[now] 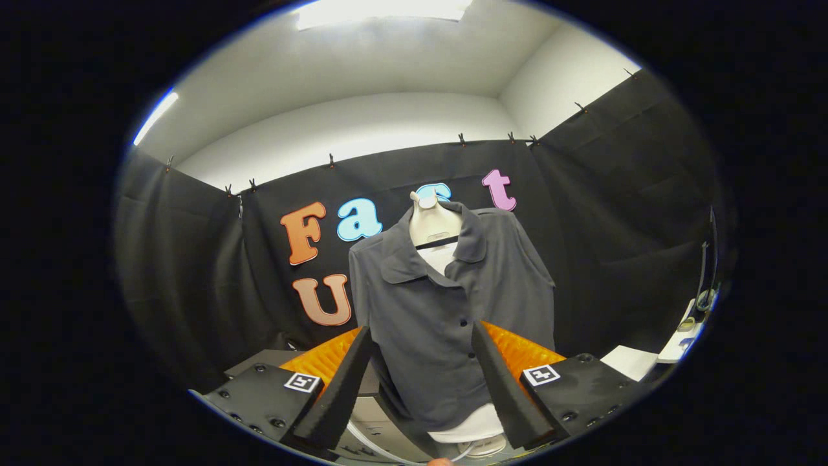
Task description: Iron the clothes twice with a garment steamer, once on the left side and once on the right side.
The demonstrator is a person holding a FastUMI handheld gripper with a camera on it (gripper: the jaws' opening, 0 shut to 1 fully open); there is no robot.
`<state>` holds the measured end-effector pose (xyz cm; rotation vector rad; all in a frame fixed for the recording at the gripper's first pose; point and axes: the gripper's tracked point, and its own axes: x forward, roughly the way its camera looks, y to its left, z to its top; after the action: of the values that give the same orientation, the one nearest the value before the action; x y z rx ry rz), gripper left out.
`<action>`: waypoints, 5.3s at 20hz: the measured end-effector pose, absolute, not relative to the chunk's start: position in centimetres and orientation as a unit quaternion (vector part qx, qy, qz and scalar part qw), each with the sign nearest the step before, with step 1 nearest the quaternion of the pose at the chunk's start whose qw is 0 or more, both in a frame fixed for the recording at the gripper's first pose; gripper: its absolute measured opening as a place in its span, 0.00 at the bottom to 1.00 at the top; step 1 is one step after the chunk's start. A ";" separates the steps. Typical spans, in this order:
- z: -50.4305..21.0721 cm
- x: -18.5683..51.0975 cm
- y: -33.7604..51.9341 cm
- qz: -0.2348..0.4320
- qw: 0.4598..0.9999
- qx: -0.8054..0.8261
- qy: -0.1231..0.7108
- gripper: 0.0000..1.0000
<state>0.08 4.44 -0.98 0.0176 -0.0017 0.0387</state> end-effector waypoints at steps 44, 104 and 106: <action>-26.5 37.5 33.0 0.048 0.930 -0.168 0.323 0.98; -3.9 13.5 15.8 0.169 0.976 -0.008 0.134 0.34; -3.9 14.2 13.6 0.161 0.978 -0.006 0.130 0.34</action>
<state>14.21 13.55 -3.88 -0.0129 0.2620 0.3253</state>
